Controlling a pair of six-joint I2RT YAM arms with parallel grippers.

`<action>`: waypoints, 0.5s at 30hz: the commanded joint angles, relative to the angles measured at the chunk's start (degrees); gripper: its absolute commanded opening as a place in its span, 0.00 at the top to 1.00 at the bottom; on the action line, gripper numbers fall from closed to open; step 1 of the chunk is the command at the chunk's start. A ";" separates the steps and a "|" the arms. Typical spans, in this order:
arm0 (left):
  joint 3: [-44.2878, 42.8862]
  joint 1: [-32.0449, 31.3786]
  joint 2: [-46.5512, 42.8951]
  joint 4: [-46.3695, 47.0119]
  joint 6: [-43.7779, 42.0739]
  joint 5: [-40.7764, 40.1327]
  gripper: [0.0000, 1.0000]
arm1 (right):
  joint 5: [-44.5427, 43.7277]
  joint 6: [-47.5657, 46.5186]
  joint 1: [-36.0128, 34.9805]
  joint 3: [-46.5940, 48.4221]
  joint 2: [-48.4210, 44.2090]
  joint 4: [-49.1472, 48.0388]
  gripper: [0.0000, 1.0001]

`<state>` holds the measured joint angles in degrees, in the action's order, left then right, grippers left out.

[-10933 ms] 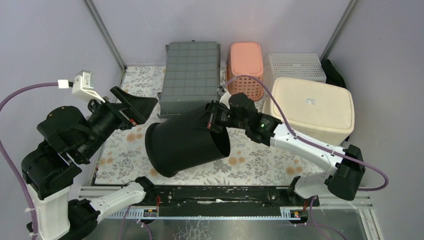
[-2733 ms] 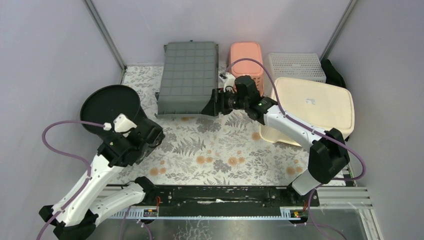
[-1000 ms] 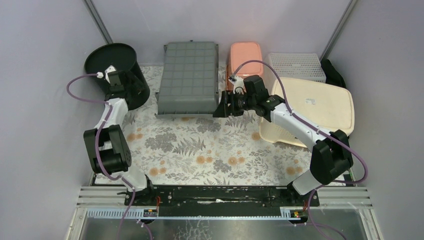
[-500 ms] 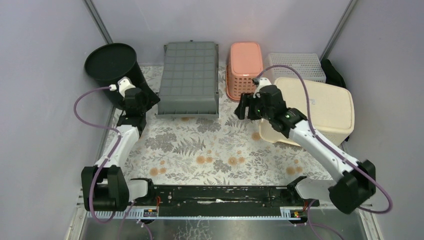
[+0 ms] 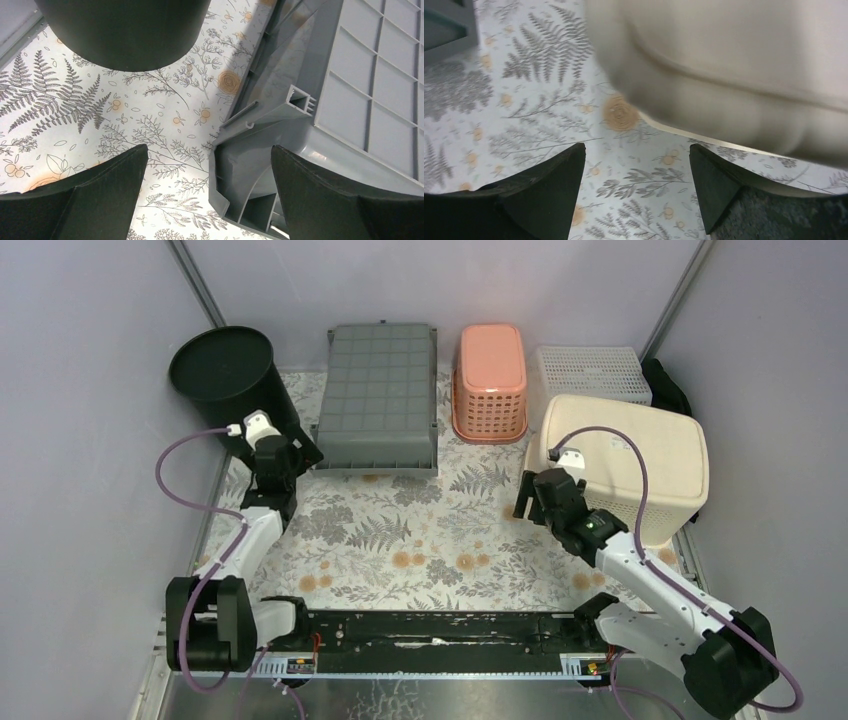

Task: Turn the large container upside down
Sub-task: Move the container to the center of the board, then reset both arms

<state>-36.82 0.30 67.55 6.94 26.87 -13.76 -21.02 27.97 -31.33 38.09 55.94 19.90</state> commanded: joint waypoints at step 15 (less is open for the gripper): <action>12.02 -1.00 1.55 26.37 -11.09 1.67 0.00 | -4.94 -5.59 21.99 -8.39 11.98 -33.56 0.18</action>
<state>-26.39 -0.01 67.35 22.79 19.99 -14.39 -27.38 27.03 -16.67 30.92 63.75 5.65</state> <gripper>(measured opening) 1.001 0.830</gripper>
